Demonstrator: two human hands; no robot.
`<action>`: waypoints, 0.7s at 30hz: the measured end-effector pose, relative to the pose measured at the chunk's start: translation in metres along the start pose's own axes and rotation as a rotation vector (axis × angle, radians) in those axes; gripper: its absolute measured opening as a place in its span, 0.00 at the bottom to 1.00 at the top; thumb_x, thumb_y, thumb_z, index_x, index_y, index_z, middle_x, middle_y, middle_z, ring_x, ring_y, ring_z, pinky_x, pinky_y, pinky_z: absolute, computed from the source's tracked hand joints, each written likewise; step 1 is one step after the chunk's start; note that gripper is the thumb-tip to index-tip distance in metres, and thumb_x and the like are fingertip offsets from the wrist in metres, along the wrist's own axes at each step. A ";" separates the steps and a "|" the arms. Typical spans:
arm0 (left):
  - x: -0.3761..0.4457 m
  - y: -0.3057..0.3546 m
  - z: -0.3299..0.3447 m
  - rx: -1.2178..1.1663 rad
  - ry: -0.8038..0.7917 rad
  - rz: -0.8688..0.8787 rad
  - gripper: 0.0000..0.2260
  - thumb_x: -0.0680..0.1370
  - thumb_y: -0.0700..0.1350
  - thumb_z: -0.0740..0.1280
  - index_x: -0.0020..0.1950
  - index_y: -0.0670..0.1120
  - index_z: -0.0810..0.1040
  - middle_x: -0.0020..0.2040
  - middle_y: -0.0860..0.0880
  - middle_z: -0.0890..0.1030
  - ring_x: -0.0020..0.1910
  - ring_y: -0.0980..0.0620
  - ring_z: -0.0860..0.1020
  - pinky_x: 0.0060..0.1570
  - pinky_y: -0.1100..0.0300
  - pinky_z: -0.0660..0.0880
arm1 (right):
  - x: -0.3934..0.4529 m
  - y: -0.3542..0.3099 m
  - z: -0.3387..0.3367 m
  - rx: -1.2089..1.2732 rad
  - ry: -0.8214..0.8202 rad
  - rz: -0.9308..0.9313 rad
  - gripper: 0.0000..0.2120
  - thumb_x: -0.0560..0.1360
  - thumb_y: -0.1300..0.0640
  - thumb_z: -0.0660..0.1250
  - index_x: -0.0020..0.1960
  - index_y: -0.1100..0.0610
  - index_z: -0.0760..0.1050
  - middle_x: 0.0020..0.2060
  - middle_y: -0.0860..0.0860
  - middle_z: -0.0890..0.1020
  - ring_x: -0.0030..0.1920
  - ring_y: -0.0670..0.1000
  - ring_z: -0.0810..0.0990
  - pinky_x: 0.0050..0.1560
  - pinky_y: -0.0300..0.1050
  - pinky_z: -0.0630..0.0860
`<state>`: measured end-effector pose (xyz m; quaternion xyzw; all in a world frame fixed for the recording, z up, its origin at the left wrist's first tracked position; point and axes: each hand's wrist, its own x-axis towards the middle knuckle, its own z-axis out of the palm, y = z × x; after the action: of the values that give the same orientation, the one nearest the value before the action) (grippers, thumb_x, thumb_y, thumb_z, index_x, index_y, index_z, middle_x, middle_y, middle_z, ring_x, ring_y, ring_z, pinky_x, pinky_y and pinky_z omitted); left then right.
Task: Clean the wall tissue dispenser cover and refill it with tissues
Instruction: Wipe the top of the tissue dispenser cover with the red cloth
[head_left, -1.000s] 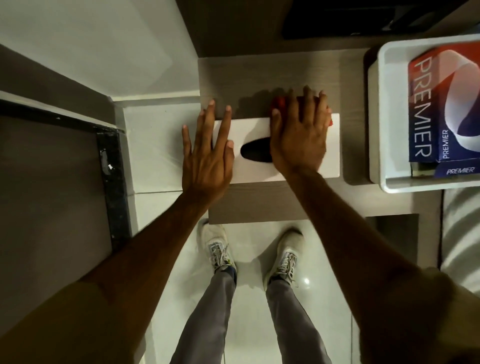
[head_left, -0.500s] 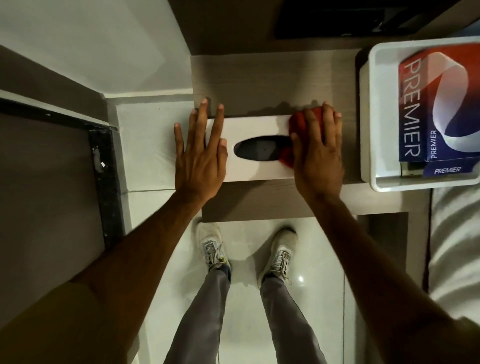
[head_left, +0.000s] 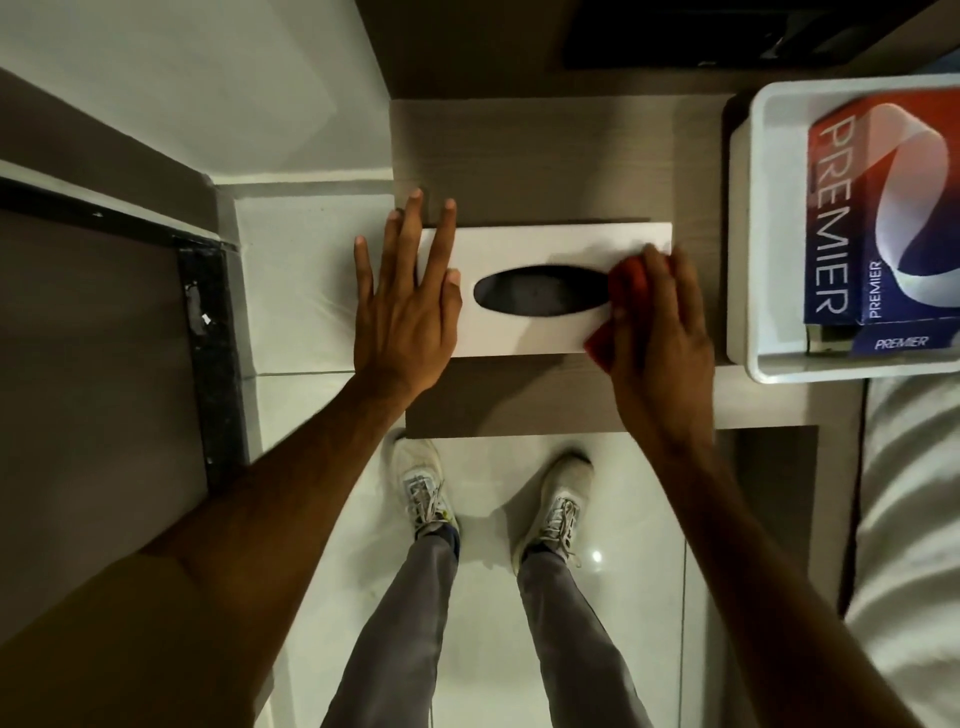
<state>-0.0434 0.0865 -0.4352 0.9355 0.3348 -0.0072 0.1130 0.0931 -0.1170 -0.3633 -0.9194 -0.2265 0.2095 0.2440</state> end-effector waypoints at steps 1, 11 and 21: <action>0.001 0.000 0.000 0.005 0.000 -0.002 0.26 0.87 0.56 0.47 0.85 0.55 0.46 0.86 0.46 0.51 0.85 0.43 0.54 0.82 0.35 0.54 | -0.013 0.002 0.005 -0.054 -0.029 0.006 0.30 0.84 0.48 0.58 0.83 0.49 0.52 0.84 0.52 0.50 0.83 0.58 0.51 0.74 0.64 0.69; 0.000 0.001 -0.001 0.002 -0.003 0.001 0.26 0.87 0.55 0.47 0.85 0.55 0.47 0.86 0.45 0.53 0.85 0.43 0.56 0.81 0.36 0.56 | -0.033 -0.022 0.064 -0.395 -0.070 -0.305 0.29 0.86 0.43 0.50 0.84 0.51 0.49 0.84 0.55 0.50 0.84 0.57 0.45 0.82 0.60 0.51; 0.001 0.000 0.000 0.012 -0.001 0.011 0.26 0.87 0.55 0.47 0.85 0.54 0.47 0.86 0.45 0.53 0.85 0.43 0.57 0.82 0.36 0.55 | -0.023 -0.024 0.067 -0.431 -0.014 -0.184 0.33 0.84 0.35 0.49 0.84 0.49 0.48 0.84 0.55 0.49 0.83 0.59 0.46 0.82 0.59 0.48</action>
<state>-0.0425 0.0870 -0.4351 0.9380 0.3294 -0.0089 0.1076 0.0340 -0.0867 -0.3970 -0.9242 -0.3507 0.1394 0.0587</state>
